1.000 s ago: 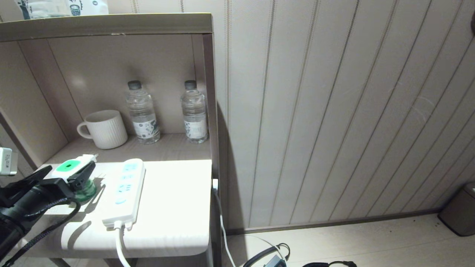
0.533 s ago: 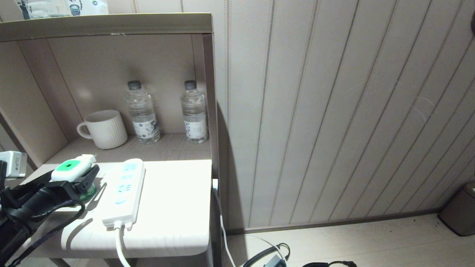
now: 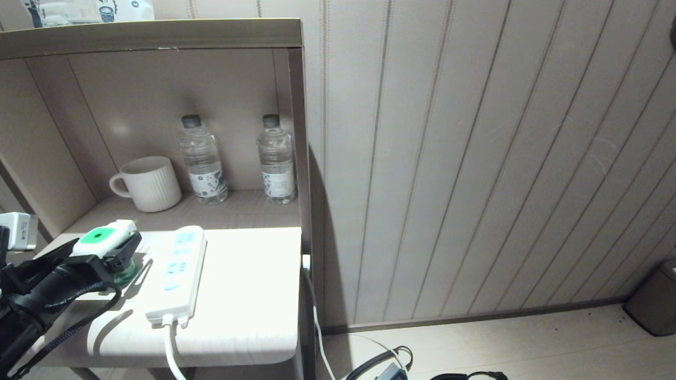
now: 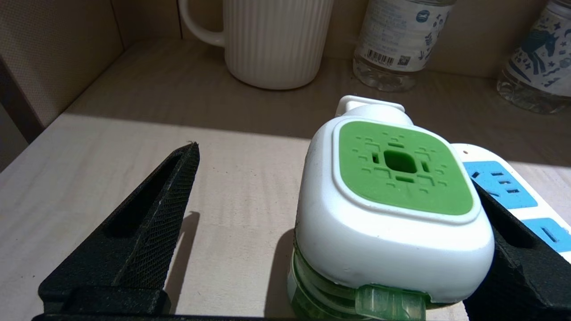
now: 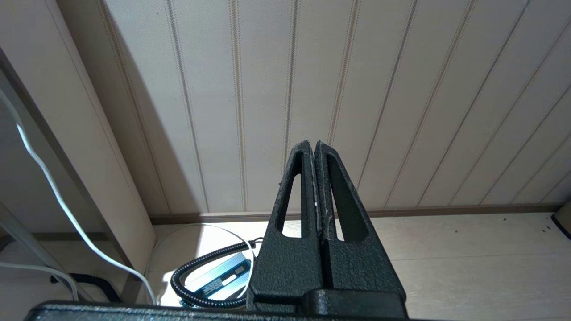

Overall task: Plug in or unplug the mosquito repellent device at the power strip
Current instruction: Pick up the mosquito repellent liquid

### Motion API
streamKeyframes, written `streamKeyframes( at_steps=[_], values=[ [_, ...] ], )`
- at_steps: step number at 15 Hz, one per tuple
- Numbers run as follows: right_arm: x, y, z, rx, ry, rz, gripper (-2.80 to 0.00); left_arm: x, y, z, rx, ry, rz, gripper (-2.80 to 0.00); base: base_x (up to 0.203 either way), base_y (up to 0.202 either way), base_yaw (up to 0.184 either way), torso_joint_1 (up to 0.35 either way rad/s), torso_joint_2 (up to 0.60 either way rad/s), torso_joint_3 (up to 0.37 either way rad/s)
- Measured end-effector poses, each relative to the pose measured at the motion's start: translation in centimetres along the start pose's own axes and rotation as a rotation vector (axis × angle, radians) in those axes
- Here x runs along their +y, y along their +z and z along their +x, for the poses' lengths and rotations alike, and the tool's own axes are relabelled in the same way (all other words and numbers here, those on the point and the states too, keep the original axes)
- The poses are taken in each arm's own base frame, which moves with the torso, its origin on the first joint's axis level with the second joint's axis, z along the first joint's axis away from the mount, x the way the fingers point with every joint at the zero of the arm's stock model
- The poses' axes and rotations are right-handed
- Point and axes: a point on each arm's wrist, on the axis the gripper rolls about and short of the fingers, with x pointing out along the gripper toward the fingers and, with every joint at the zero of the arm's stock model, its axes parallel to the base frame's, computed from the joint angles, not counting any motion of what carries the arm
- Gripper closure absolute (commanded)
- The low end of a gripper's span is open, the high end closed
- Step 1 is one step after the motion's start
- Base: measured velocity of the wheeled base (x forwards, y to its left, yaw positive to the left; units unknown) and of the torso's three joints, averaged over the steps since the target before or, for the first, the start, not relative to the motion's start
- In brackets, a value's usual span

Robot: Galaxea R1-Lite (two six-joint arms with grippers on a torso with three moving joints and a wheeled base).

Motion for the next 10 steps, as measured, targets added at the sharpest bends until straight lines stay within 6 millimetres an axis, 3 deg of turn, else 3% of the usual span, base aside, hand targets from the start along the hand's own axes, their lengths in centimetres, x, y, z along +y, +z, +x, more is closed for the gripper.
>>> streamKeyframes(
  at_steps=[10],
  values=[
    [0.0,0.0,0.0,0.0,0.0,0.0,0.0,-0.65,0.32,0.43,-0.02,-0.02,0.066,-2.8,0.0,0.0,0.0,0.0,0.0,0.0]
  ],
)
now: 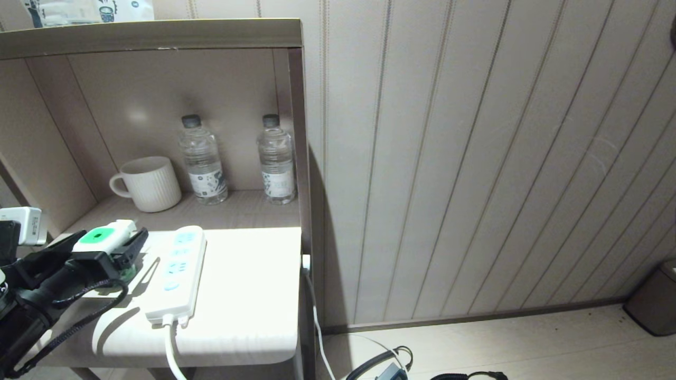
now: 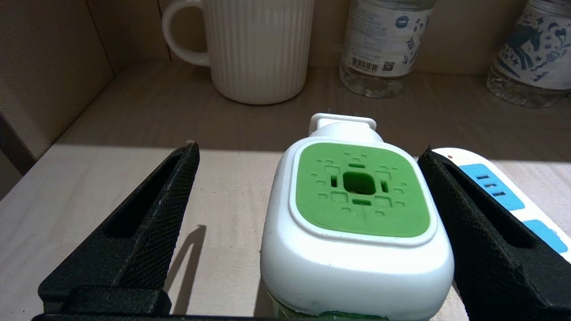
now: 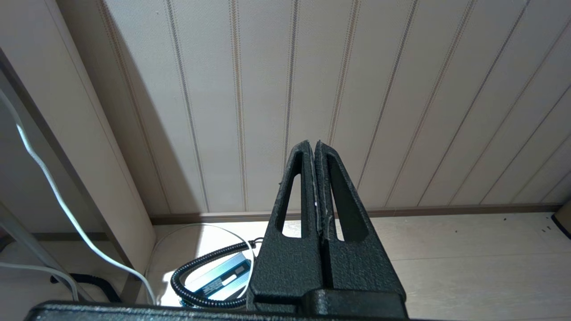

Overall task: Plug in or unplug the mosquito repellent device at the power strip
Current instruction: Pick up the mosquito repellent liquid

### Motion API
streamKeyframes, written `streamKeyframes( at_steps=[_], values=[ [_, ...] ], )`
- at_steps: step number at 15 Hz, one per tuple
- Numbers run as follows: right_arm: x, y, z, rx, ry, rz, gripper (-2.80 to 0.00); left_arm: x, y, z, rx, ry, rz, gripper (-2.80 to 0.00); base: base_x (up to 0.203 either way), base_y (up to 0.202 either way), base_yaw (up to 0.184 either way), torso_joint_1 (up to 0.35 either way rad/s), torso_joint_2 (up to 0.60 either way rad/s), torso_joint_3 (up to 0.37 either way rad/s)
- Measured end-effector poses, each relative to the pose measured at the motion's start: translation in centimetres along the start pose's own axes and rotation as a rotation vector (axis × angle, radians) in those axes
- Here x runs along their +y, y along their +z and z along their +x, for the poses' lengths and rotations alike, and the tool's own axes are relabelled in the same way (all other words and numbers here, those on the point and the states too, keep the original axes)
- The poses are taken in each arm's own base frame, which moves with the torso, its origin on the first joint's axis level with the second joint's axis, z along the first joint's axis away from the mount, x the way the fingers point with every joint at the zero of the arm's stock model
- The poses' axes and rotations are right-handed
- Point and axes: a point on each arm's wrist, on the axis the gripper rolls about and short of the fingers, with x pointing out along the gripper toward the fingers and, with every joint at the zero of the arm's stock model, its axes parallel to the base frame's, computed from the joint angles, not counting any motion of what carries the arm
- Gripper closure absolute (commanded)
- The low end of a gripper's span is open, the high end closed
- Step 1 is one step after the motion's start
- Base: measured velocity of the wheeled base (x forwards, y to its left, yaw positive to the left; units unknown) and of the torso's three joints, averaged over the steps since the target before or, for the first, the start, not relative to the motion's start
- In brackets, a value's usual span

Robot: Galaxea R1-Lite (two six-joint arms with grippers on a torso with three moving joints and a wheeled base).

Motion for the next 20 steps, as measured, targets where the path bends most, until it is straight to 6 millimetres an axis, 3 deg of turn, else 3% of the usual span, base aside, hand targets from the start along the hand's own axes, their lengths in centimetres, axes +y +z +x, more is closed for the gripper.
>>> streamKeyframes(
  at_steps=[6,7,20],
  values=[
    [0.0,0.0,0.0,0.0,0.0,0.0,0.0,0.08,0.0,0.06,-0.002,0.033,0.015,-2.8,0.0,0.0,0.0,0.0,0.0,0.0],
    [0.0,0.0,0.0,0.0,0.0,0.0,0.0,0.08,-0.02,0.07,-0.001,0.034,0.019,0.0,0.0,0.0,0.0,0.0,0.0,0.0],
    [0.0,0.0,0.0,0.0,0.0,0.004,0.0,0.21,0.65,0.7,-0.038,0.081,0.022,0.0,0.0,0.0,0.0,0.0,0.0,0.0]
  ],
)
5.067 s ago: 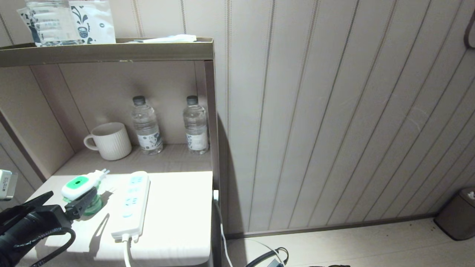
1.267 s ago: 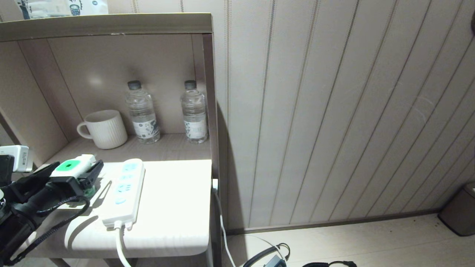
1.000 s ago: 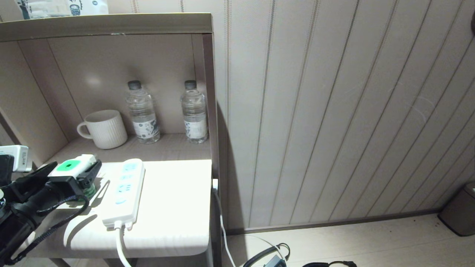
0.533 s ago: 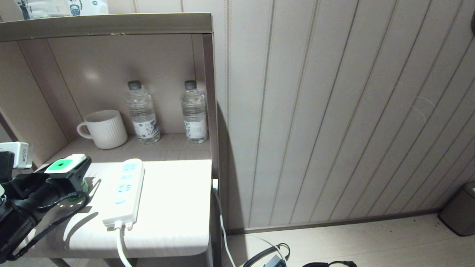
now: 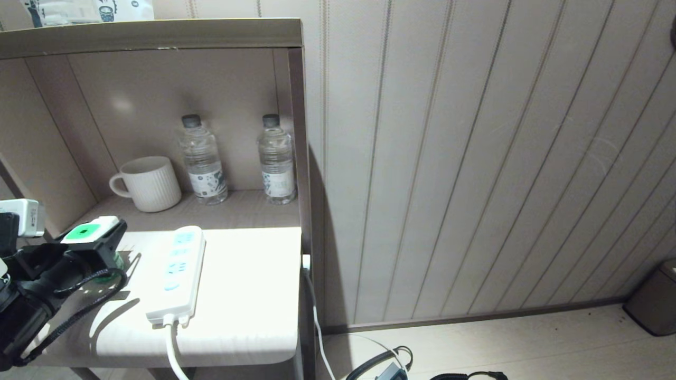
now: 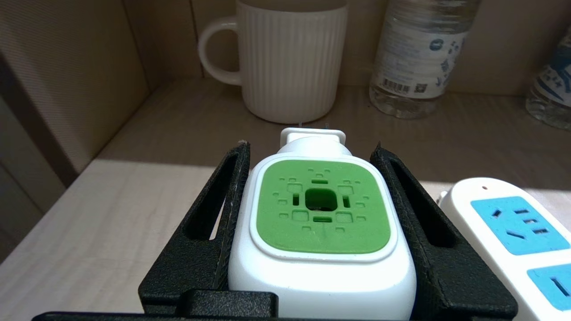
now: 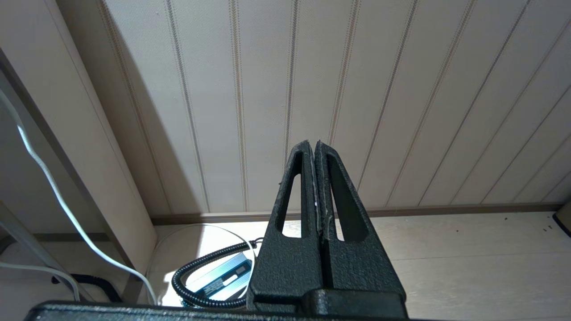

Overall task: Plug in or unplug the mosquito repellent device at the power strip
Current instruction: Pick up the mosquito repellent liquid, then insert the plug into the socket

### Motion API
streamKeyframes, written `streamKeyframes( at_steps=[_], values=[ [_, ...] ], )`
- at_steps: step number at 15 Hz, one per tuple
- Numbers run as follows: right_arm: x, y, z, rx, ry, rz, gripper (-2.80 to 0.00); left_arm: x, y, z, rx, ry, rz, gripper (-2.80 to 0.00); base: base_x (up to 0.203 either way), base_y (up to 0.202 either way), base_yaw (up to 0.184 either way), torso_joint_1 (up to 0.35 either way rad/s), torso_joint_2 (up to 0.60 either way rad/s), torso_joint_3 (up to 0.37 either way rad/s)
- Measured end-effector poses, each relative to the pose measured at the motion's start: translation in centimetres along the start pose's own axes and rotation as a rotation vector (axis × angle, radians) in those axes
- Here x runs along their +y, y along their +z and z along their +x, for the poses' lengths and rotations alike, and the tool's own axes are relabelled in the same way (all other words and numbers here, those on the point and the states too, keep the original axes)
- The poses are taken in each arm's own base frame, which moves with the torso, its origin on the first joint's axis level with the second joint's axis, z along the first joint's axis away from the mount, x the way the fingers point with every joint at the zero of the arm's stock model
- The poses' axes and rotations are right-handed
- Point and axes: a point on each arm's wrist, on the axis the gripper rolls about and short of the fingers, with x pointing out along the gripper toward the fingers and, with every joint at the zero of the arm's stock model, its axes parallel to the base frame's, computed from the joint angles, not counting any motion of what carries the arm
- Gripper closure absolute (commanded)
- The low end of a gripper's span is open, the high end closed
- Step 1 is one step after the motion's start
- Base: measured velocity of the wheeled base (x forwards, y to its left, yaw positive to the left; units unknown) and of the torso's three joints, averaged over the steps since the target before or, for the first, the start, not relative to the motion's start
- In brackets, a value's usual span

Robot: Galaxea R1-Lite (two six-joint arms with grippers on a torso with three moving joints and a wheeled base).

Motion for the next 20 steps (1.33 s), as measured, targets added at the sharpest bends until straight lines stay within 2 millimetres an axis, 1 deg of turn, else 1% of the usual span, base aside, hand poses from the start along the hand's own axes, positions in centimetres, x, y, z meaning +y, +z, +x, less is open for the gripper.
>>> streamKeyframes(
  at_steps=[3,5,7,9,11,15,18,20],
  values=[
    [0.0,0.0,0.0,0.0,0.0,0.0,0.0,0.0,1.2,-0.6,-0.053,0.014,0.005,0.0,0.0,0.0,0.0,0.0,0.0,0.0],
    [0.0,0.0,0.0,0.0,0.0,0.0,0.0,-0.1,2.1,-1.1,-0.035,0.016,0.006,0.0,0.0,0.0,0.0,0.0,0.0,0.0],
    [0.0,0.0,0.0,0.0,0.0,0.0,0.0,-0.1,3.8,-1.8,-0.008,0.016,0.006,0.0,0.0,0.0,0.0,0.0,0.0,0.0],
    [0.0,0.0,0.0,0.0,0.0,-0.001,0.0,-0.2,6.3,-2.5,0.021,0.024,0.004,0.0,0.0,0.0,0.0,0.0,0.0,0.0],
    [0.0,0.0,0.0,-0.001,0.001,-0.002,0.0,-0.3,8.1,-3.6,0.084,0.043,0.007,0.0,0.0,0.0,0.0,0.0,0.0,0.0],
    [0.0,0.0,0.0,-0.002,0.0,0.001,0.0,-0.5,12.0,-6.6,0.239,0.038,0.013,0.0,0.0,0.0,0.0,0.0,0.0,0.0],
    [0.0,0.0,0.0,-0.001,0.0,0.003,0.0,-0.8,13.7,-8.6,0.383,0.021,0.018,0.0,0.0,0.0,0.0,0.0,0.0,0.0],
    [0.0,0.0,0.0,-0.001,0.0,0.003,0.0,-1.1,14.4,-9.7,0.476,-0.006,0.025,0.0,0.0,0.0,0.0,0.0,0.0,0.0]
  ],
)
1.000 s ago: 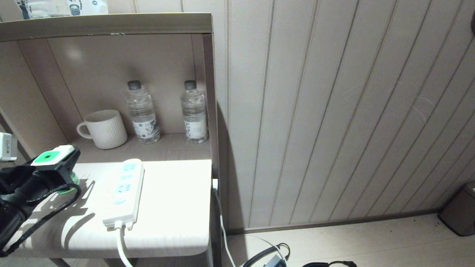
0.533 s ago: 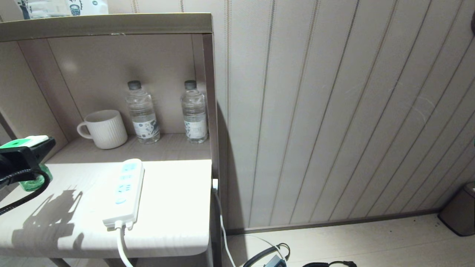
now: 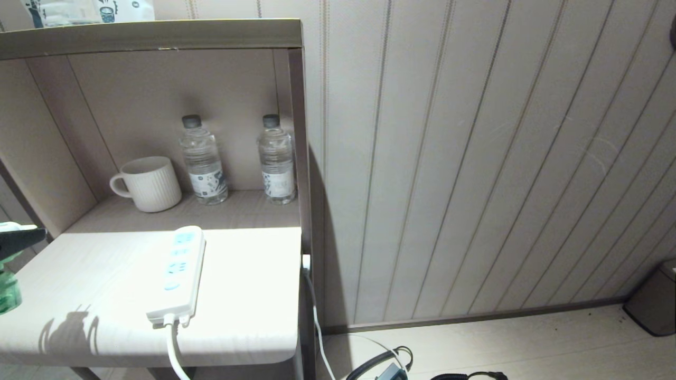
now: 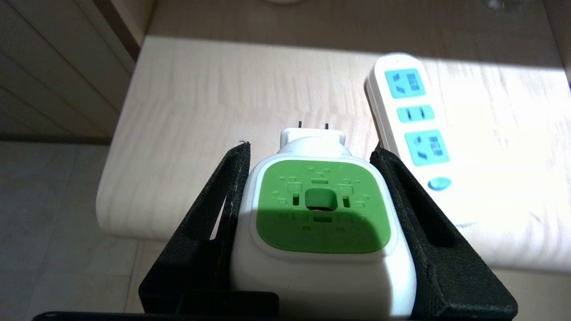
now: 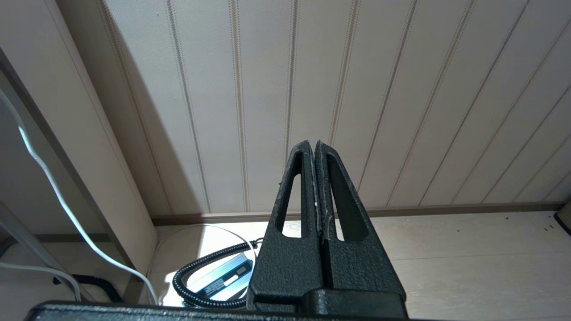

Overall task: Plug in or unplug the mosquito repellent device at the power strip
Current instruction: Insert the plug into the socket

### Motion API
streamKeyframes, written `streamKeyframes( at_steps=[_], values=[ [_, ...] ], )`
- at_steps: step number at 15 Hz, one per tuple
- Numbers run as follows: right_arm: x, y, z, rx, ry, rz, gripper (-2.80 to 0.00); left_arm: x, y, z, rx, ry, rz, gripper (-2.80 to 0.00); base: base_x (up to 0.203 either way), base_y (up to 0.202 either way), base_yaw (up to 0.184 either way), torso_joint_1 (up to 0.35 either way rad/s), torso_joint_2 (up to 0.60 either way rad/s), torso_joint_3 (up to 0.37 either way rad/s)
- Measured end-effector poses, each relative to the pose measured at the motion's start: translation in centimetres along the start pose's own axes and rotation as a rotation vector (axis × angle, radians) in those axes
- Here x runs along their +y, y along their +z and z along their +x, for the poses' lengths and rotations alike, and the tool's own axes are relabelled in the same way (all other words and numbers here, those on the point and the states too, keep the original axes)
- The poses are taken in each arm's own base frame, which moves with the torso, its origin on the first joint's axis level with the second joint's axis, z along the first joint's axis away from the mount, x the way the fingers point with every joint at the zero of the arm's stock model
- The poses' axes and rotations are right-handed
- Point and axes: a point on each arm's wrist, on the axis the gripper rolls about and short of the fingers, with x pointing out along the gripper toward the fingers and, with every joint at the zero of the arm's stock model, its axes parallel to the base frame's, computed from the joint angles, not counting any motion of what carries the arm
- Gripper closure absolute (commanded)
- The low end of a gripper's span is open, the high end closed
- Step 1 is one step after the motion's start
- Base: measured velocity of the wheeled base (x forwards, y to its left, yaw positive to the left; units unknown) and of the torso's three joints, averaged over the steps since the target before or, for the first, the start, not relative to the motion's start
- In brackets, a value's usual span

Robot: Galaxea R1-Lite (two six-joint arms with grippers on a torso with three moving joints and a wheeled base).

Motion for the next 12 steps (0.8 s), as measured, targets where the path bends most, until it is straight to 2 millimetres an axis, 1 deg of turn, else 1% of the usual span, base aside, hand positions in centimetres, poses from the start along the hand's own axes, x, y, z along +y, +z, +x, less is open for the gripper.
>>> streamKeyframes(
  at_steps=[3,5,7,9,12],
  values=[
    [0.0,0.0,0.0,0.0,0.001,-0.001,0.0,-0.5,0.5,-1.6,0.123,-0.04,0.027,0.0,0.0,0.0,0.0,0.0,0.0,0.0],
    [0.0,0.0,0.0,0.0,0.001,-0.001,0.0,-0.7,1.4,-2.8,0.199,-0.065,0.04,0.0,0.0,0.0,0.0,0.0,0.0,0.0],
    [0.0,0.0,0.0,0.0,0.001,-0.001,0.0,-0.9,2.5,-3.4,0.279,-0.098,0.044,0.0,0.0,0.0,0.0,0.0,0.0,0.0],
    [0.0,0.0,0.0,0.0,0.001,0.0,0.0,-1.1,3.2,-3.0,0.37,-0.114,0.046,0.0,0.0,0.0,0.0,0.0,0.0,0.0],
    [0.0,0.0,0.0,0.0,0.0,0.001,0.0,-1.5,4.3,-1.1,0.447,-0.116,0.047,0.0,0.0,0.0,0.0,0.0,0.0,0.0]
  ],
)
